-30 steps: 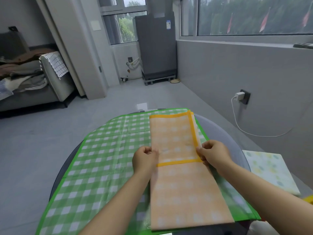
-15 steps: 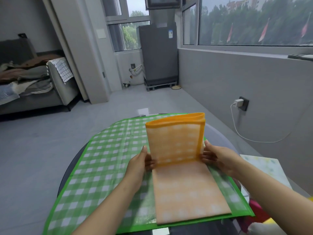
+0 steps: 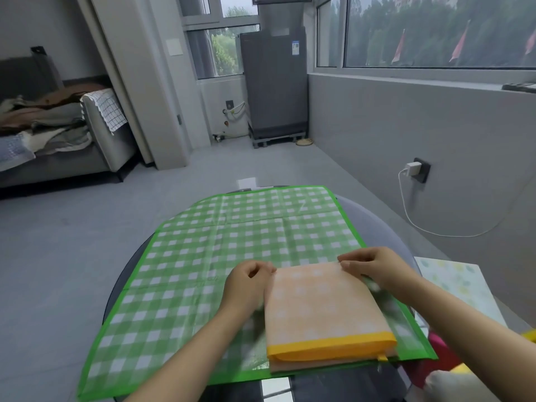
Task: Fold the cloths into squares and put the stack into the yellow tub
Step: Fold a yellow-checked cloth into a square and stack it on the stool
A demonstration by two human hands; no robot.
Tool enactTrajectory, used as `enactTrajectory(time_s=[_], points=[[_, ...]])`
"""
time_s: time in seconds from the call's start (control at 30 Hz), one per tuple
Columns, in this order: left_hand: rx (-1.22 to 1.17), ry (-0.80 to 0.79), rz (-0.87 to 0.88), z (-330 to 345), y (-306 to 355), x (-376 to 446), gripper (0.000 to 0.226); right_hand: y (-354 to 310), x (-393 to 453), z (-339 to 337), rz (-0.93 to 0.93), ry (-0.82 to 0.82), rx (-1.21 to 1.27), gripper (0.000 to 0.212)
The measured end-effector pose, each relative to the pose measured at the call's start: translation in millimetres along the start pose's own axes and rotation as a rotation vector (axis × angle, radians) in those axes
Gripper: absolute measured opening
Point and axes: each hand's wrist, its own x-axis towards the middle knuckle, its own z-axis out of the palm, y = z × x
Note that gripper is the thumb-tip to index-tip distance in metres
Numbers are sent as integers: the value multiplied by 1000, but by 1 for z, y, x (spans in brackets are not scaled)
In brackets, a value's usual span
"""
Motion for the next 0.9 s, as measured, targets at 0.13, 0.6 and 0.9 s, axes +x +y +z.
enactTrajectory(time_s=[0.13, 0.6, 0.9], points=[[236, -24, 145, 7, 1, -3, 17, -3, -4, 11, -123, 32, -310, 22], [1020, -329, 362, 46, 0, -42, 59, 15, -45, 62, -316, 0, -1051, 70], [1034, -233, 186, 19, -14, -39, 59, 22, -45, 44, -235, 14, -965, 99]])
